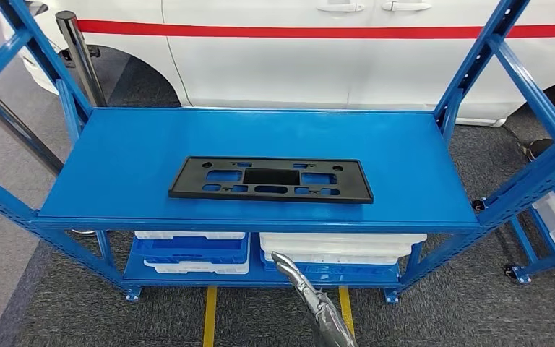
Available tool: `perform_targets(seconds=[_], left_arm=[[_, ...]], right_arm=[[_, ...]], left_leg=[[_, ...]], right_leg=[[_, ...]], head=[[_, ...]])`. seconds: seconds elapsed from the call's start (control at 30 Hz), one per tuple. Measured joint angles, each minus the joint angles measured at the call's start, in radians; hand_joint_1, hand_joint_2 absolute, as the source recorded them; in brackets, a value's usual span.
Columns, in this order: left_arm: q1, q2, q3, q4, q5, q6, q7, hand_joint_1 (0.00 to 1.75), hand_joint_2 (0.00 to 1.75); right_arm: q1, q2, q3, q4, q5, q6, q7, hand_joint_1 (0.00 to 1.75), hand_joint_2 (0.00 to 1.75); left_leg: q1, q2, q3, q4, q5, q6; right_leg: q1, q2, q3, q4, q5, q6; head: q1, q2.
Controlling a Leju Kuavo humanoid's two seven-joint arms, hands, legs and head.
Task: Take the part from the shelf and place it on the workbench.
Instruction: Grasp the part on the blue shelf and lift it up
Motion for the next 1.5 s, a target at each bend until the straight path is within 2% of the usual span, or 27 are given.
perform_targets(seconds=[0.03, 0.07, 0.1, 0.17, 0.23, 0.33, 0.4, 0.43, 0.5, 0.57, 0.6, 0.63, 0.7, 0.73, 0.77, 0.9, 0.97, 1.03, 1.07, 1.1, 1.13, 1.2, 1.23, 1.3, 1.4, 1.47, 1.5], left_arm=[[0.0, 0.0, 0.0, 0.0, 0.0, -0.001, -0.002, 0.0, 0.0], [-0.001, 0.001, 0.0, 0.0, 0.0, -0.002, -0.004, 0.0, 0.0], [-0.001, 0.001, 0.0, 0.0, 0.0, -0.005, -0.007, 0.0, 0.0], [0.0, 0.001, 0.001, 0.0, 0.0, -0.012, -0.014, 0.0, 0.0], [-0.001, 0.001, 0.001, 0.0, 0.0, -0.018, -0.017, 0.0, 0.0], [-0.001, 0.001, 0.003, 0.0, 0.0, -0.02, -0.018, 0.0, 0.0], [-0.001, 0.001, 0.006, 0.0, 0.0, -0.021, -0.017, 0.0, 0.0], [-0.002, 0.001, 0.007, 0.0, -0.001, -0.021, -0.017, 0.0, 0.0], [-0.003, 0.001, 0.01, 0.0, -0.002, -0.023, -0.016, 0.0, 0.0], [-0.001, 0.001, 0.013, 0.0, -0.003, -0.024, -0.015, 0.0, 0.0], [0.0, 0.001, 0.014, 0.0, -0.003, -0.024, -0.015, 0.0, 0.0], [0.001, 0.001, 0.015, 0.0, -0.003, -0.024, -0.015, 0.0, 0.0], [0.001, 0.002, 0.016, 0.0, -0.003, -0.024, -0.014, 0.0, 0.0], [-0.001, 0.002, 0.016, 0.0, -0.003, -0.025, -0.015, 0.0, 0.0], [-0.002, 0.002, 0.016, 0.0, -0.003, -0.026, -0.015, 0.0, 0.0], [0.0, 0.002, 0.017, 0.0, -0.006, -0.031, -0.014, 0.0, 0.0], [-0.001, 0.002, 0.017, 0.0, -0.008, -0.034, -0.014, 0.0, 0.0], [-0.001, 0.002, 0.018, 0.0, -0.009, -0.035, -0.014, 0.0, 0.0], [-0.001, 0.002, 0.018, 0.0, -0.009, -0.035, -0.014, 0.0, 0.0], [-0.001, 0.002, 0.018, 0.0, -0.009, -0.035, -0.014, 0.0, 0.0], [-0.001, 0.002, 0.018, 0.0, -0.009, -0.036, -0.014, 0.0, 0.0], [0.0, 0.002, 0.018, 0.0, -0.009, -0.037, -0.014, 0.0, 0.0], [-0.001, 0.001, 0.018, 0.0, -0.009, -0.037, -0.014, 0.0, 0.0], [-0.002, 0.001, 0.019, 0.0, -0.009, -0.037, -0.014, 0.0, 0.0], [-0.003, 0.001, 0.019, 0.0, -0.009, -0.037, -0.014, 0.0, 0.0], [-0.003, 0.001, 0.019, 0.0, -0.009, -0.037, -0.014, 0.0, 0.0], [-0.003, 0.001, 0.019, 0.0, -0.009, -0.037, -0.014, 0.0, 0.0]], right_arm=[[0.0, 0.0, 0.0, 0.001, 0.0, 0.0, 0.0, 0.0, 0.0], [0.0, 0.0, 0.0, 0.002, 0.0, 0.0, 0.001, 0.0, 0.0], [0.0, 0.0, 0.0, 0.002, 0.0, 0.0, 0.001, 0.0, 0.0], [0.0, 0.0, 0.0, 0.003, -0.001, 0.0, 0.002, 0.0, 0.0], [0.0, 0.0, 0.0, 0.004, -0.001, 0.0, 0.004, 0.0, 0.0], [0.0, 0.0, 0.001, 0.004, -0.002, 0.001, 0.006, 0.0, 0.0], [-0.001, 0.0, 0.001, 0.004, -0.002, 0.002, 0.007, 0.0, 0.0], [-0.001, 0.0, 0.001, 0.004, -0.002, 0.002, 0.007, 0.0, 0.0], [-0.001, 0.0, 0.001, 0.005, -0.003, 0.003, 0.008, 0.0, 0.0], [-0.001, 0.0, 0.002, 0.007, -0.004, 0.003, 0.008, 0.0, 0.0], [-0.001, 0.0, 0.002, 0.008, -0.004, 0.003, 0.008, 0.0, 0.0], [-0.001, 0.0, 0.002, 0.009, -0.004, 0.003, 0.008, 0.0, 0.0], [-0.001, 0.0, 0.003, 0.009, -0.004, 0.004, 0.008, 0.0, 0.0], [-0.001, 0.0, 0.003, 0.009, -0.004, 0.004, 0.009, 0.0, 0.0], [-0.001, 0.0, 0.003, 0.01, -0.004, 0.004, 0.009, 0.0, 0.0], [-0.003, 0.0, 0.003, 0.01, -0.004, 0.006, 0.009, 0.0, 0.0], [-0.003, 0.0, 0.003, 0.01, -0.004, 0.008, 0.01, 0.0, 0.0], [-0.003, 0.0, 0.003, 0.011, -0.004, 0.009, 0.01, 0.0, 0.0], [-0.002, 0.0, 0.003, 0.012, -0.004, 0.009, 0.01, 0.0, 0.0], [-0.002, 0.0, 0.003, 0.012, -0.004, 0.009, 0.01, 0.0, 0.0], [-0.002, 0.0, 0.003, 0.012, -0.004, 0.009, 0.01, 0.0, 0.0], [-0.002, 0.0, 0.003, 0.012, -0.004, 0.009, 0.01, 0.0, 0.0], [-0.002, 0.0, 0.003, 0.013, -0.004, 0.01, 0.01, 0.0, 0.0], [-0.002, 0.0, 0.003, 0.013, -0.004, 0.011, 0.011, 0.0, 0.0], [-0.002, 0.0, 0.003, 0.013, -0.003, 0.013, 0.012, 0.0, 0.0], [-0.002, 0.0, 0.004, 0.013, -0.003, 0.014, 0.012, 0.0, 0.0], [-0.002, 0.0, 0.004, 0.013, -0.003, 0.014, 0.012, 0.0, 0.0]], left_leg=[[0.0, -0.005, 0.0, 0.0, 0.0, 0.001], [0.0, -0.011, 0.001, 0.001, -0.001, 0.0], [0.0, -0.016, 0.002, 0.002, -0.002, -0.001], [0.002, -0.025, 0.005, 0.006, -0.007, -0.007], [0.0, -0.03, 0.003, 0.013, -0.012, -0.019], [0.0, -0.033, 0.0, 0.013, -0.015, -0.038], [0.004, -0.028, -0.007, 0.035, -0.034, -0.049], [0.005, -0.025, -0.022, 0.072, -0.059, -0.052], [0.006, -0.02, -0.078, 0.195, -0.126, -0.056], [0.006, -0.019, -0.121, 0.29, -0.157, -0.057], [0.006, -0.019, -0.119, 0.288, -0.144, -0.055], [0.006, -0.018, -0.098, 0.247, -0.114, -0.052], [0.002, -0.012, -0.031, 0.11, -0.051, -0.043], [0.0, -0.009, -0.007, 0.057, -0.034, -0.038], [-0.004, -0.007, 0.005, 0.027, -0.029, -0.034], [-0.004, -0.007, 0.017, 0.002, -0.024, -0.013], [0.001, -0.007, 0.026, -0.007, -0.019, -0.002], [0.001, -0.008, 0.027, -0.008, -0.02, 0.003], [0.0, -0.009, 0.029, -0.007, -0.022, 0.003], [0.0, -0.01, 0.032, -0.007, -0.025, 0.002], [0.001, -0.012, 0.037, -0.007, -0.029, 0.0], [0.0, -0.015, 0.05, -0.005, -0.041, -0.007], [-0.001, -0.017, 0.054, -0.003, -0.048, -0.013], [-0.003, -0.018, 0.056, -0.003, -0.057, -0.024], [0.001, -0.016, 0.059, 0.004, -0.071, -0.041], [0.004, -0.014, 0.03, 0.074, -0.109, -0.05], [0.004, -0.013, -0.005, 0.138, -0.137, -0.053]], right_leg=[[-0.003, 0.003, -0.029, 0.054, -0.016, 0.003], [-0.005, 0.004, -0.045, 0.08, -0.014, 0.005], [-0.008, 0.005, -0.044, 0.068, 0.008, 0.007], [-0.015, 0.007, 0.004, -0.049, 0.081, 0.007], [-0.014, 0.015, 0.047, -0.155, 0.124, 0.003], [-0.009, 0.018, 0.054, -0.18, 0.128, -0.014], [-0.009, 0.015, 0.056, -0.186, 0.131, -0.028], [-0.01, 0.012, 0.057, -0.189, 0.133, -0.034], [-0.007, 0.005, 0.056, -0.189, 0.132, -0.042], [-0.002, 0.001, 0.055, -0.189, 0.131, -0.044], [0.0, -0.001, 0.056, -0.188, 0.131, -0.045], [0.001, -0.002, 0.058, -0.188, 0.131, -0.045], [0.005, -0.003, 0.06, -0.186, 0.129, -0.042], [0.006, -0.003, 0.061, -0.186, 0.128, -0.039], [0.007, -0.004, 0.06, -0.185, 0.127, -0.035], [0.004, -0.002, 0.061, -0.177, 0.119, -0.012], [0.002, 0.003, 0.026, -0.099, 0.074, -0.004], [-0.002, 0.005, -0.044, 0.032, 0.017, 0.003], [-0.005, 0.006, -0.071, 0.077, 0.008, 0.006], [-0.007, 0.005, -0.083, 0.088, 0.02, 0.008], [-0.009, 0.005, -0.073, 0.058, 0.051, 0.008], [-0.01, 0.007, -0.016, -0.071, 0.128, 0.005], [-0.008, 0.008, 0.011, -0.13, 0.149, 0.001], [-0.004, 0.01, 0.034, -0.18, 0.151, -0.008], [-0.003, 0.01, 0.042, -0.19, 0.144, -0.026], [-0.006, 0.007, 0.052, -0.198, 0.142, -0.039], [-0.005, 0.005, 0.056, -0.198, 0.139, -0.043]], head=[[0.0, 0.0], [0.0, 0.0], [0.0, 0.0], [0.0, 0.0], [0.0, 0.0], [-0.001, 0.0], [-0.001, 0.0], [-0.001, 0.0], [-0.001, 0.0], [-0.001, 0.0], [-0.001, 0.0], [-0.001, 0.0], [-0.001, 0.0], [-0.001, 0.0], [-0.001, 0.0], [-0.001, 0.0], [0.0, 0.0], [0.0, 0.0], [0.0, 0.0], [0.0, 0.0], [0.001, 0.0], [0.001, 0.0], [0.001, 0.0], [0.0, 0.0], [-0.001, 0.0], [-0.001, 0.0], [-0.001, 0.0]])
